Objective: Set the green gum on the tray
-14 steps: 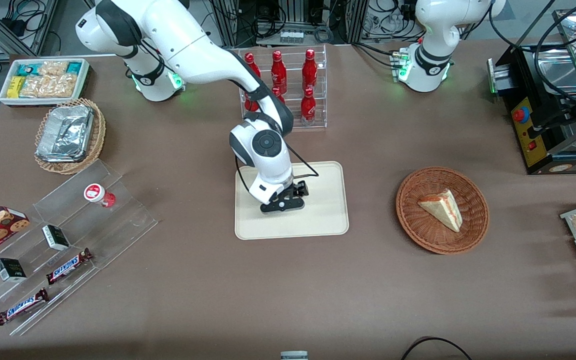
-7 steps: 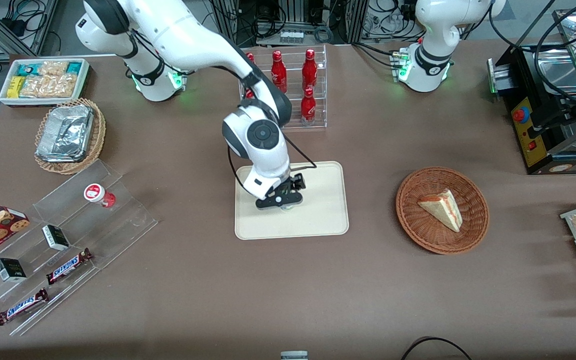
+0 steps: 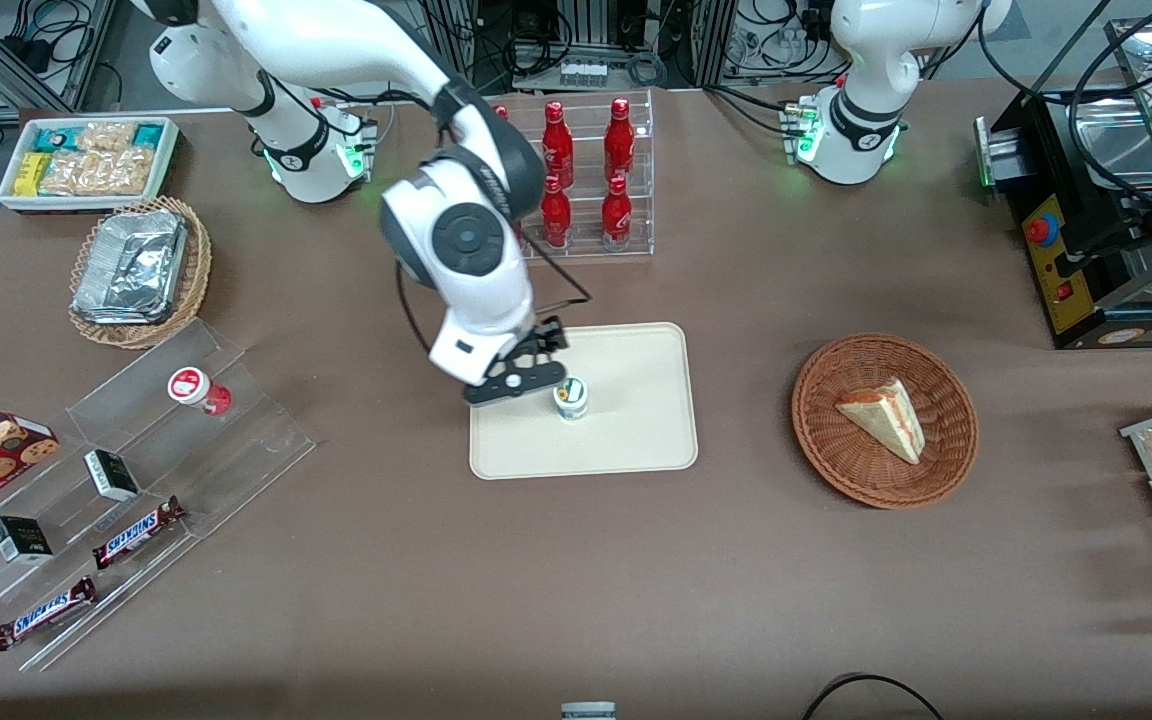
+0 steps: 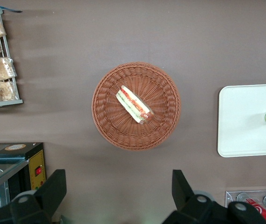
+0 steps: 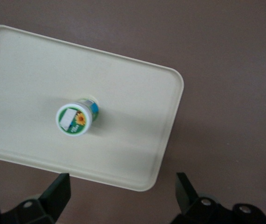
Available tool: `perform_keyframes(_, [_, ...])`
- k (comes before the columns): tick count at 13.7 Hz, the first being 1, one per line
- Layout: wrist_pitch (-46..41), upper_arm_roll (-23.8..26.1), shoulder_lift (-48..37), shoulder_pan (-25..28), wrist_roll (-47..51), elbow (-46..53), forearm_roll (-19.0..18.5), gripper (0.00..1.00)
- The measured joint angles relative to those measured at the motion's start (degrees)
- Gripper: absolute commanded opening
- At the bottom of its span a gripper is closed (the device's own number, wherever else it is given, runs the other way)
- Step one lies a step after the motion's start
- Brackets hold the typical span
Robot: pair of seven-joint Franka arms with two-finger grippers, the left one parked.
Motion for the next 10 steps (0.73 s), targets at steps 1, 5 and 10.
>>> perform_keyframes(1, [-2.40,-0.24,-1.16,-1.61,-3.00,0.00,0.00,1.00])
perform_keyframes(5, [-8.54,-0.37,-4.63,-8.39,-12.09,-0.09,0.00,1.00])
perform_keyframes(10, [-12.16,-0.97,-5.75,-15.50,-21.59,-0.13,-0.01,1.00])
